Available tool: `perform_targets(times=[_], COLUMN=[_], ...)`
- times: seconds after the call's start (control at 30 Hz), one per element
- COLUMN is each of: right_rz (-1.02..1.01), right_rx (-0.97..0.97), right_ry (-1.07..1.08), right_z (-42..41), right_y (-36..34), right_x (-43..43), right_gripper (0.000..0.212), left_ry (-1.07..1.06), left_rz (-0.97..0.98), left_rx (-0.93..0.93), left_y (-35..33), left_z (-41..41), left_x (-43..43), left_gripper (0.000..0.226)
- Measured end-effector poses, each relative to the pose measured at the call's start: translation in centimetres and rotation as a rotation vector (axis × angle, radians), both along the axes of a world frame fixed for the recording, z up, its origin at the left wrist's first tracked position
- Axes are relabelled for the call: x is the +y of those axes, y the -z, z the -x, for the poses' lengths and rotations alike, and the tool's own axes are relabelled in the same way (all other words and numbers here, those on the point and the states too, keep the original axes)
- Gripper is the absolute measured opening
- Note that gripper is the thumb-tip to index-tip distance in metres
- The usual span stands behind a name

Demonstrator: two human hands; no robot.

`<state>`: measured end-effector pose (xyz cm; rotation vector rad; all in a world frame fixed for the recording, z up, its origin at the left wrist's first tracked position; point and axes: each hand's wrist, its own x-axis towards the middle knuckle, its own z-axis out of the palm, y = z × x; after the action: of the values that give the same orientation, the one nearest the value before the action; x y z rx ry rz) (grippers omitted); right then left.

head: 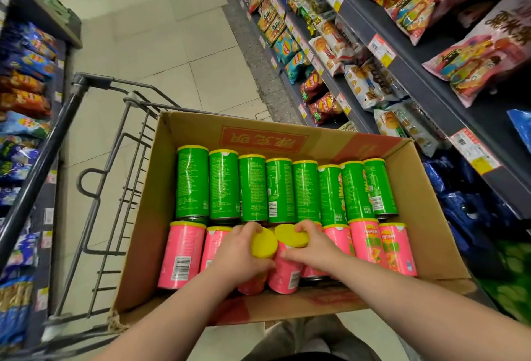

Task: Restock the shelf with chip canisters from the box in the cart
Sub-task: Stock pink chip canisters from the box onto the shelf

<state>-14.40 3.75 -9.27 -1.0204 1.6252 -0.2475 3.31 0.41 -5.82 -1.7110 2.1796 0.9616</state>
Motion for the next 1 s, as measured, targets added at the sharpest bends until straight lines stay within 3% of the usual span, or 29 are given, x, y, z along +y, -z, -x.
perform_targets(times=[0.17,0.43,0.53,0.67,0.8,0.9,1.0], right_rz=[0.058,0.174,0.212,0.268,0.332,0.366,0.405], right_rx=[0.026,-0.103,-0.099,-0.086,-0.144,-0.168,-0.150], right_ry=[0.051,0.290,0.357,0.455,0.555,0.605,0.637], right_z=[-0.6,0.4,0.5,0.3,0.2,0.3,0.3], right_y=[0.0,-3.4,-5.1,-7.2,-8.8,-9.4,-10.1], right_x=[0.6,1.4,1.9,3.2,5.1,6.6,8.1], right_gripper=[0.064,0.051,0.064,0.076,0.063,0.065,0.071], left_ry=[-0.027,-0.361,-0.434,-0.525,-0.562,-0.521,-0.501], left_rz=[-0.035,0.005,-0.001,0.001,0.003,0.000,-0.040], left_rx=[0.052,0.337,0.437,0.583,0.681,0.705,0.767], left_y=[-0.6,-2.5,-3.8,-5.5,-6.7,-7.4,-8.1], left_z=[-0.2,-0.7,-0.6,-0.7,-0.5,0.0,0.7], left_x=[0.3,0.4,0.8,1.7,2.5,3.3,4.3], left_gripper=[0.074,0.068,0.062,0.084,0.080,0.076,0.089])
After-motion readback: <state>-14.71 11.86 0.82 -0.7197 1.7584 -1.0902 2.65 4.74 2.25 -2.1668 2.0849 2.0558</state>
